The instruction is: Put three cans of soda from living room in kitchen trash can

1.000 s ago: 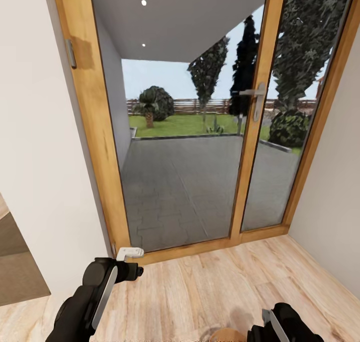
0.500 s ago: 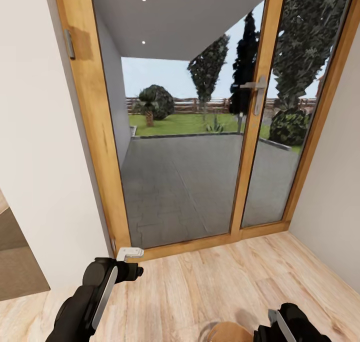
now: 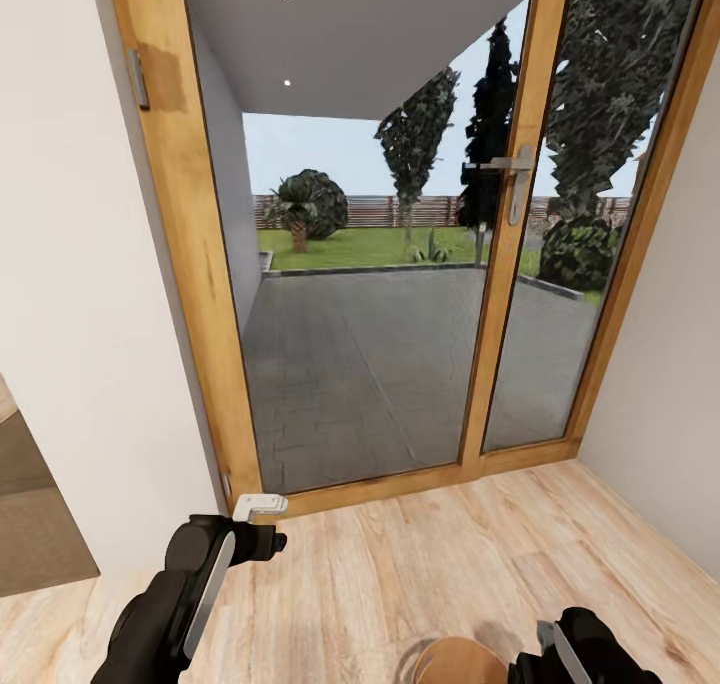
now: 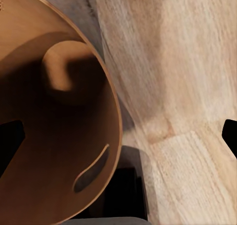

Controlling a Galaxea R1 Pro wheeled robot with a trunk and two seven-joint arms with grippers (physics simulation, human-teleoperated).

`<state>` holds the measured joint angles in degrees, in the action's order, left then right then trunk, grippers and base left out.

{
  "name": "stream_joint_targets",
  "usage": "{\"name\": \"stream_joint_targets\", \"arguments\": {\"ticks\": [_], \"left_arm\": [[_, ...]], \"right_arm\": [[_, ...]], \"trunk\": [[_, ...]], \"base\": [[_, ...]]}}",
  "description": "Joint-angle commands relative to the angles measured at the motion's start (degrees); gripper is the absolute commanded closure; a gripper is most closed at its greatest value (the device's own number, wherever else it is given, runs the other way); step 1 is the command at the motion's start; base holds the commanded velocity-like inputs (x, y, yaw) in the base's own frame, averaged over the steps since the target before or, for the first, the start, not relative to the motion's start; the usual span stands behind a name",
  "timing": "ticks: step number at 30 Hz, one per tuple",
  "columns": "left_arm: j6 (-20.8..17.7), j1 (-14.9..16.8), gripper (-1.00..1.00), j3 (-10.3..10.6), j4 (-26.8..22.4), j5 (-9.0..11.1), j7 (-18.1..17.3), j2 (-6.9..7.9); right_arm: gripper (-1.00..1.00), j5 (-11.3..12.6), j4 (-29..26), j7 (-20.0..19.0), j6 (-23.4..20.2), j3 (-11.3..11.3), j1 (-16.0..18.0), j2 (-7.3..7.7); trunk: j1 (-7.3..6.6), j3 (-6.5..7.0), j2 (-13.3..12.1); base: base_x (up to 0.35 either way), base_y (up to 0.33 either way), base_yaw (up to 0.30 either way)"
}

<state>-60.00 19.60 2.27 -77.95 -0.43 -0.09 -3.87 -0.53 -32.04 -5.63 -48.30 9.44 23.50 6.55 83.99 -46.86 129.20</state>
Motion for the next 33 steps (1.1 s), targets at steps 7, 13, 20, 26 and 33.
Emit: {"name": "stream_joint_targets", "arguments": {"ticks": [7,13,20,26,33], "left_arm": [[0.0,0.0,-1.0,0.02,0.06,-0.01,0.0,0.01],[0.0,0.0,-1.0,0.02,0.07,-0.05,0.0,0.01],[0.0,0.0,-1.0,0.09,0.06,-0.09,0.0,0.01],[0.0,0.0,-1.0,0.1,0.07,-0.11,0.0,0.01],[0.0,0.0,-1.0,0.11,0.07,-0.18,0.0,0.01]], "right_arm": [[-1.0,-0.04,0.02,-0.05,0.04,-0.08,-0.01,-0.17],[-1.0,-0.05,0.1,-0.02,0.05,-0.06,-0.03,-0.08],[-1.0,-0.08,0.13,-0.06,0.06,-0.09,-0.01,-0.08],[-1.0,-0.08,0.13,-0.08,0.06,-0.12,0.0,-0.18],[-1.0,-0.08,0.14,-0.08,0.05,-0.12,0.0,-0.25]], "trunk": [[1.54,-1.26,2.81],[2.86,-2.33,5.21],[3.07,-2.51,5.62],[3.07,-2.57,5.62],[3.07,-3.09,5.62]], "base": [[0.0,0.0,0.0],[0.0,0.0,0.0],[0.0,0.0,0.0],[0.0,0.0,0.0],[0.0,0.0,0.0]]}}
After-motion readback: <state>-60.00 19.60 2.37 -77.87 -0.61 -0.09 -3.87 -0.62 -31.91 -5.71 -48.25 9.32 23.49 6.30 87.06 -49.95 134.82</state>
